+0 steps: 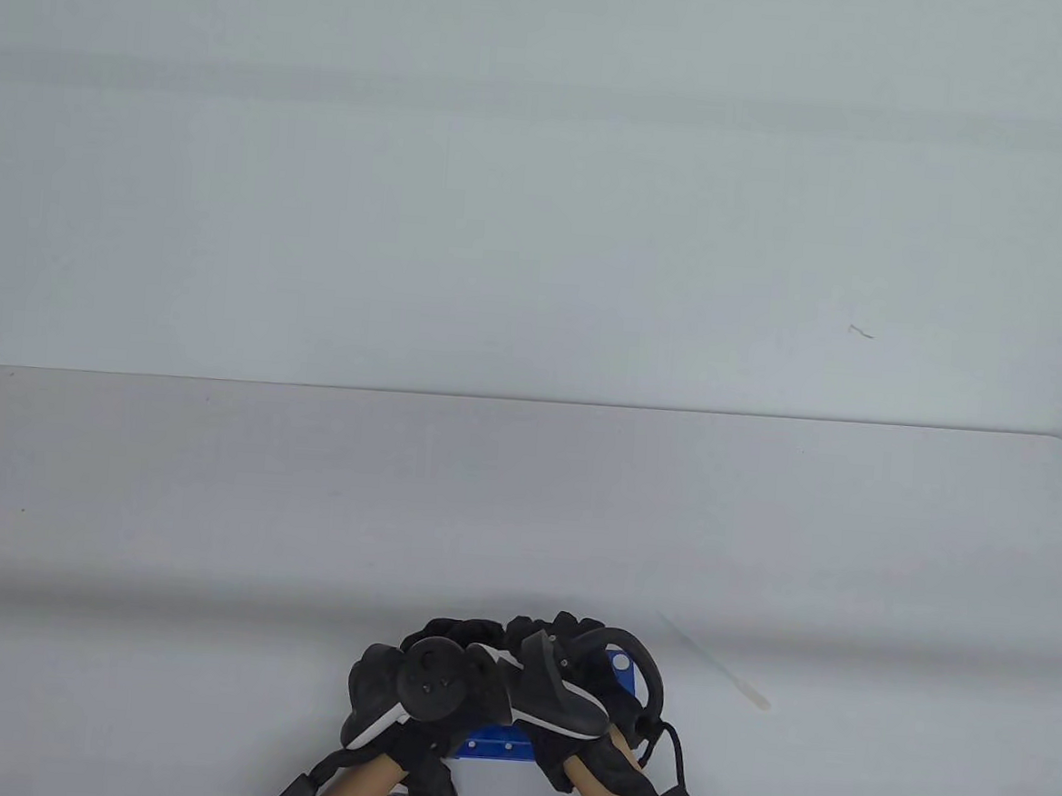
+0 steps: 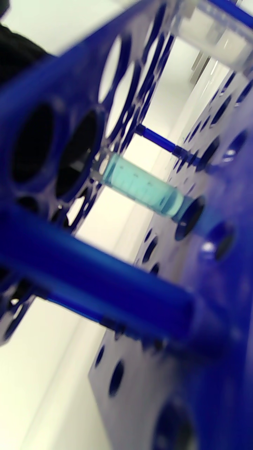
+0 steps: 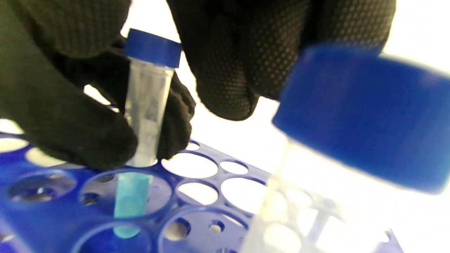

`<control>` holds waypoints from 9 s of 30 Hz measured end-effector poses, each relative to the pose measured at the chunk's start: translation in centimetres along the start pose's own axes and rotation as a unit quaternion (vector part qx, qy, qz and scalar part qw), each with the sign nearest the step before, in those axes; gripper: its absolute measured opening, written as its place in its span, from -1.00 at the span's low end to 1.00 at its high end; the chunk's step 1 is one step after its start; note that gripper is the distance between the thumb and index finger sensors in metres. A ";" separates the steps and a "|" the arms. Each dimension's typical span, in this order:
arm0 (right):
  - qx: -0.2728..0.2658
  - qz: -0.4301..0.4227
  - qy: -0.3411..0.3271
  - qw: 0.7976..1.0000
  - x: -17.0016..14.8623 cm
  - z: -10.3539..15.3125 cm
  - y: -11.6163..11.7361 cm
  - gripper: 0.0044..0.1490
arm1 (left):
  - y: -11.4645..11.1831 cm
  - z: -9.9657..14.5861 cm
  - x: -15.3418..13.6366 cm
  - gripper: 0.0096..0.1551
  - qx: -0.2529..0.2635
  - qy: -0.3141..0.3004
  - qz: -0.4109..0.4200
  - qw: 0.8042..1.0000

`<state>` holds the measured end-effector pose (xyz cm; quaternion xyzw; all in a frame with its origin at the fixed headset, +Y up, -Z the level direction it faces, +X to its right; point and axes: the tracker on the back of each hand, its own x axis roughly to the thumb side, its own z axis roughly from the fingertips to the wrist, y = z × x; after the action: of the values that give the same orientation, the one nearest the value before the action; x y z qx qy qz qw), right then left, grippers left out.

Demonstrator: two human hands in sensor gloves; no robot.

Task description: Press a plastic transfer pipette bulb to move liquid between test tubes

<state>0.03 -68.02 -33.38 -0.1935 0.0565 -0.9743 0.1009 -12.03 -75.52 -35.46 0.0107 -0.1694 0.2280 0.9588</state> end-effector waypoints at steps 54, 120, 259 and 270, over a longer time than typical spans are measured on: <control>0.177 0.023 0.105 0.978 -13.7 2.1 9.6 -0.30 | 0.0 0.1 0.0 -0.42 0.000 0.001 -0.003 1.000; 0.006 -0.249 0.050 0.967 -9.4 5.9 7.5 -0.34 | 0.0 0.1 0.0 -0.41 -0.001 0.000 -0.005 1.000; -0.004 -0.262 0.067 0.963 -9.2 6.0 7.5 -0.38 | 0.4 0.5 12.2 -0.31 0.079 -0.092 -0.193 0.974; -0.007 -0.259 0.067 0.964 -9.1 6.0 7.5 -0.38 | 1.1 0.4 12.0 -0.15 0.025 -0.109 -0.167 0.980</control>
<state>11.95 -73.76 -32.32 -0.1365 0.0180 -0.9775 -0.1599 -2.55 -69.37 -31.22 0.0880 -0.2628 0.0660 0.9586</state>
